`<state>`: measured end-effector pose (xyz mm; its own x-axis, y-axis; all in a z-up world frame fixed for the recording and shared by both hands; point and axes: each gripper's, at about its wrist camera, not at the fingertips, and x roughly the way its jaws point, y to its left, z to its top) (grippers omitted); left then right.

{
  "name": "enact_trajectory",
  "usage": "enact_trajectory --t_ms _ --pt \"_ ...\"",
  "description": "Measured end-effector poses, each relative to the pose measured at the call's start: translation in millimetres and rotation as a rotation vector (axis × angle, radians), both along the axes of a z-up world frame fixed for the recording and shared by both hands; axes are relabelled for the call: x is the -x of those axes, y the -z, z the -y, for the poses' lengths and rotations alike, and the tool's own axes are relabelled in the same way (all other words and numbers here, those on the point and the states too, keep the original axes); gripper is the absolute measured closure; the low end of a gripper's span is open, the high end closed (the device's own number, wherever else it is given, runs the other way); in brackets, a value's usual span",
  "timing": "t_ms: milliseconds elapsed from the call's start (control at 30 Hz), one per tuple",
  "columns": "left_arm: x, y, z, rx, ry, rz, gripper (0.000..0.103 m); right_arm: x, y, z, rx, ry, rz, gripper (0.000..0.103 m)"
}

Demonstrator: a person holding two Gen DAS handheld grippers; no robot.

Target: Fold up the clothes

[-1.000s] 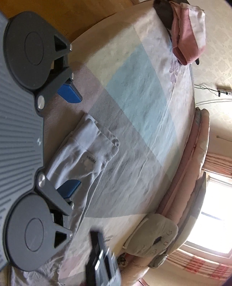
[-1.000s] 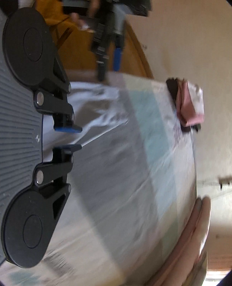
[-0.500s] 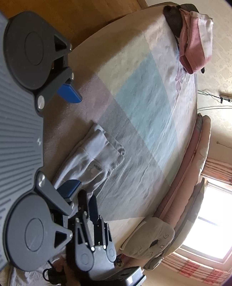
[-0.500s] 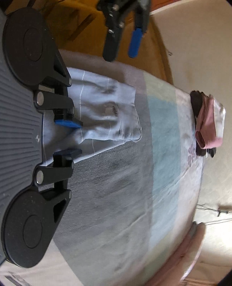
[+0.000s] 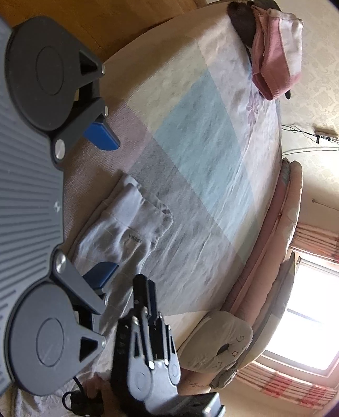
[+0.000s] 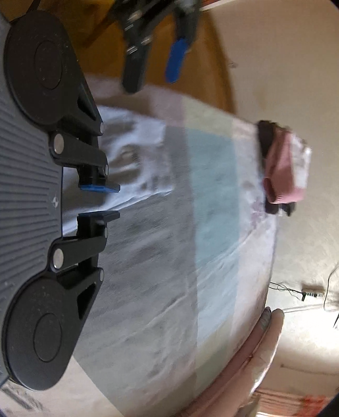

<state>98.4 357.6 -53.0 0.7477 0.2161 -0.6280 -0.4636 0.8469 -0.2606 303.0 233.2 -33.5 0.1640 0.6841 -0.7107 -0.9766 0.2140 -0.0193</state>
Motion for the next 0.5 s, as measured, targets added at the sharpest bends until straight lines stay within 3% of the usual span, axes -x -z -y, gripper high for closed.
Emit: enact_trajectory --t_ms 67,133,367,500 --pt "0 0 -1 -0.004 -0.006 -0.004 0.011 1 -4 -4 -0.018 -0.016 -0.031 0.086" --pt "1 1 -3 -0.002 -0.011 -0.005 0.011 6 -4 -15 -0.015 -0.05 -0.005 0.086" --pt "9 -1 -4 -0.009 -0.022 -0.009 0.011 4 23 -56 0.08 -0.09 0.011 0.088" --pt "10 0 -6 -0.006 -0.028 -0.019 0.011 3 21 -67 0.03 -0.077 0.034 0.089"
